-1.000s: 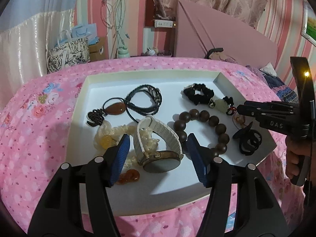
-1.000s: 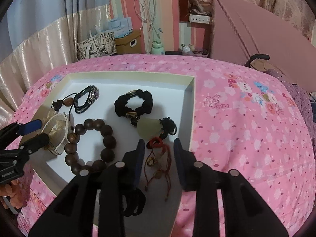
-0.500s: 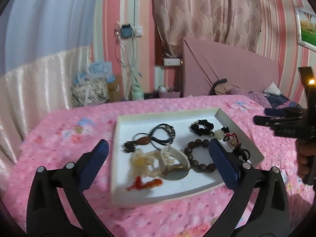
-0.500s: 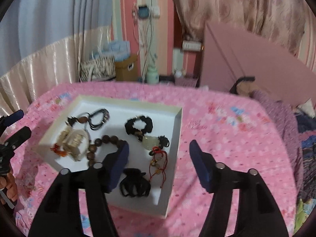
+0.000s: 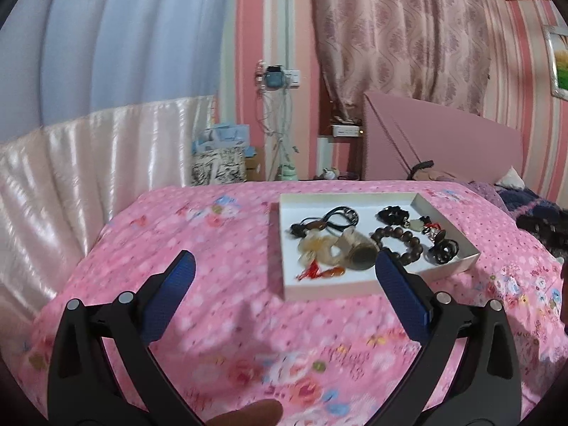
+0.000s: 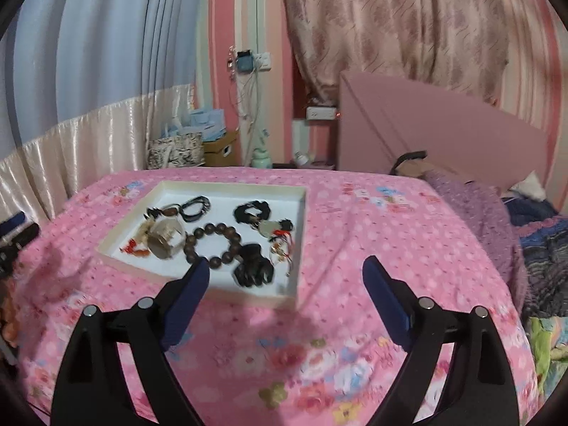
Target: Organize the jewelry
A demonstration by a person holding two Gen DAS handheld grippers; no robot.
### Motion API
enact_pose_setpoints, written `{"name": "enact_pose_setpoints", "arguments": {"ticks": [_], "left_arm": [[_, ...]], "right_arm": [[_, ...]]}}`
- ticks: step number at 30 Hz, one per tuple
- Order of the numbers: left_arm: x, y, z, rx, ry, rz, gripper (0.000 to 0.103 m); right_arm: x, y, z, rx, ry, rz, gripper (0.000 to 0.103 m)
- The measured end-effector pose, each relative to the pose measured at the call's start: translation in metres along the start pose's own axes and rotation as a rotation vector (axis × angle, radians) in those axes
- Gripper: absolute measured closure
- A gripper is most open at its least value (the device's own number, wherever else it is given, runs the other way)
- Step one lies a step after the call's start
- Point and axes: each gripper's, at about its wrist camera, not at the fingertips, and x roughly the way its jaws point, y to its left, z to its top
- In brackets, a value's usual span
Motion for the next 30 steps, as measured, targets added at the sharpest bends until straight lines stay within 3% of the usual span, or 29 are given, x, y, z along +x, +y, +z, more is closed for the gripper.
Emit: {"name": "enact_pose_setpoints", "arguments": {"ticks": [10,13,30], "left_arm": [[-0.007,0.009,-0.040,-0.038,0.047,0.028,0.003],[-0.003,0.006,-0.046,-0.052,0.064,0.003,0.003],[-0.008,-0.004,-0.053,0.006,-0.037,0.086,0.003]], "right_arm": [[-0.009,0.009,-0.049,-0.001,0.004,-0.015,0.014],[-0.012,0.011,-0.054,-0.006,-0.001,-0.024,0.014],[-0.002,0.010,-0.064,-0.006,-0.033,-0.063,0.014]]}}
